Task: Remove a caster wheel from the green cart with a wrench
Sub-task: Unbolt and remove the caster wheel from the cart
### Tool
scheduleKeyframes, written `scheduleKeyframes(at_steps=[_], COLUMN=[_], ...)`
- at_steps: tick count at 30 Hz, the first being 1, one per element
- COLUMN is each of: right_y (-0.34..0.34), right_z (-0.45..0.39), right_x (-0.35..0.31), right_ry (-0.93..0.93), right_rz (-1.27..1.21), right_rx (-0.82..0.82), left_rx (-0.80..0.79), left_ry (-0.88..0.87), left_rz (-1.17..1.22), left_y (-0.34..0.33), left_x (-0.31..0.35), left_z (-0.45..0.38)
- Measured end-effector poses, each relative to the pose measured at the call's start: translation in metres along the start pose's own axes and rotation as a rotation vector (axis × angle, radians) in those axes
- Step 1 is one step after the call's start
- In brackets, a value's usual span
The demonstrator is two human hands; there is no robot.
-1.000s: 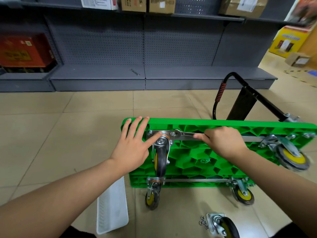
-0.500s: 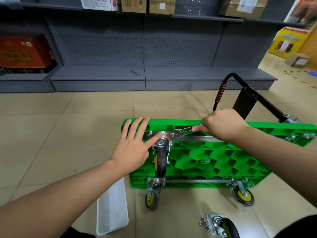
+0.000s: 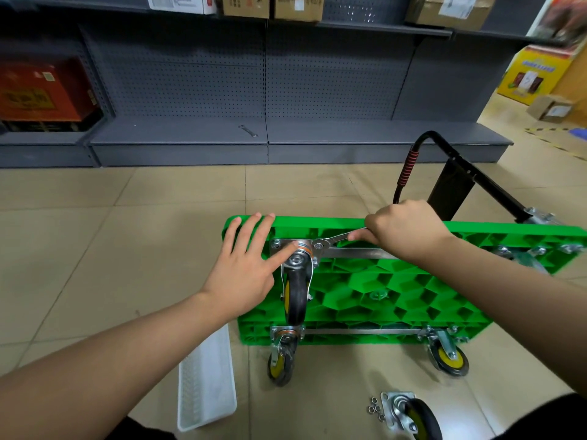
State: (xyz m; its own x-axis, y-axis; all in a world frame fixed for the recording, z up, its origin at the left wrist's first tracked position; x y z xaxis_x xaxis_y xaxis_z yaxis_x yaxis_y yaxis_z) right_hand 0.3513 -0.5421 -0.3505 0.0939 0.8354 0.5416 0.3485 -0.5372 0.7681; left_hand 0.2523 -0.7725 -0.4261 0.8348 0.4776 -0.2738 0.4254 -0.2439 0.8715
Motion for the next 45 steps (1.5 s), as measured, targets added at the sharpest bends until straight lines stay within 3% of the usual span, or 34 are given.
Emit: scheduleKeyframes(at_steps=[7,23,45], right_y=[-0.006,-0.023,-0.066], right_z=[0.001,0.031,0.056], right_x=[0.002,-0.007,-0.033], right_ry=[-0.021,-0.213,-0.249], right_rz=[-0.056,-0.141,-0.303], right_rx=[0.173,0.129,-0.160], left_rx=[-0.013,-0.011,0.032], left_ry=[0.005,-0.001,-0.008], left_rz=[-0.006,-0.007,0.008], left_y=[-0.001,0.000,-0.002], left_x=[-0.001,0.000,-0.001], left_z=[-0.001,0.001,0.001])
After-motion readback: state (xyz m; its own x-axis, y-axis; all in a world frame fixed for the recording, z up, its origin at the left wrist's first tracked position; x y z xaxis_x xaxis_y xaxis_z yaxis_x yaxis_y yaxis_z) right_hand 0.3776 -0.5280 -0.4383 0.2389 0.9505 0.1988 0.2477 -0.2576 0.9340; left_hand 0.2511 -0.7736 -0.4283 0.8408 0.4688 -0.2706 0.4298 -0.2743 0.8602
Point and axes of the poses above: each hand's wrist, its own z-axis away from the middle knuckle, its own y-axis out of the back of the hand, x = y × z, the point moved 5 cm from there along -z, towards the middle knuckle, and after that the axes turned 3 degrees about z, right-handed, at the moved point
